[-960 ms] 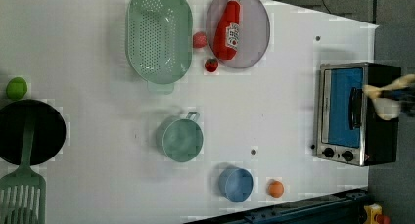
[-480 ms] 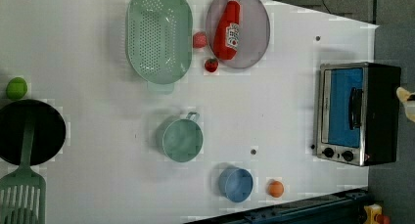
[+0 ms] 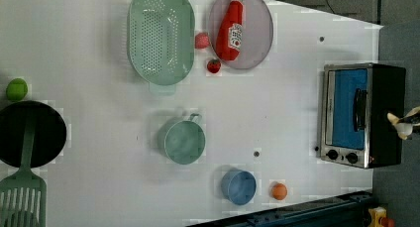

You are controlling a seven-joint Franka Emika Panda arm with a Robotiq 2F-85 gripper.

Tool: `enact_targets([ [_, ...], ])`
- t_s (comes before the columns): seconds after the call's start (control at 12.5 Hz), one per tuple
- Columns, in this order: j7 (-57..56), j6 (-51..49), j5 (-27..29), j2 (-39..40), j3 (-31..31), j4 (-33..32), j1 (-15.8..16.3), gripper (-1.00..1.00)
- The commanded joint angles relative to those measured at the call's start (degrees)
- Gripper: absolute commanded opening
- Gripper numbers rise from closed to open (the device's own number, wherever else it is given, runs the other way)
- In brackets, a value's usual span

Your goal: Pick banana from table and place on oven.

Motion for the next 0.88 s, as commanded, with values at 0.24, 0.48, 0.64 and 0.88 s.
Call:
enact_targets([
  [0.24,-12.3,2.8,-0.8,1.7,-0.2,5.3,2.9,-0.01],
  [0.48,-12.6,3.5,-0.8,2.2,-0.2,5.2,2.9,0.66],
  [0.64,-12.8,3.0,-0.9,1.7,0.0,5.6,3.1,1.0],
  [0.88,-12.7,-3.4,-0.8,-2.5,3.0,6.8,5.3,1.0],
])
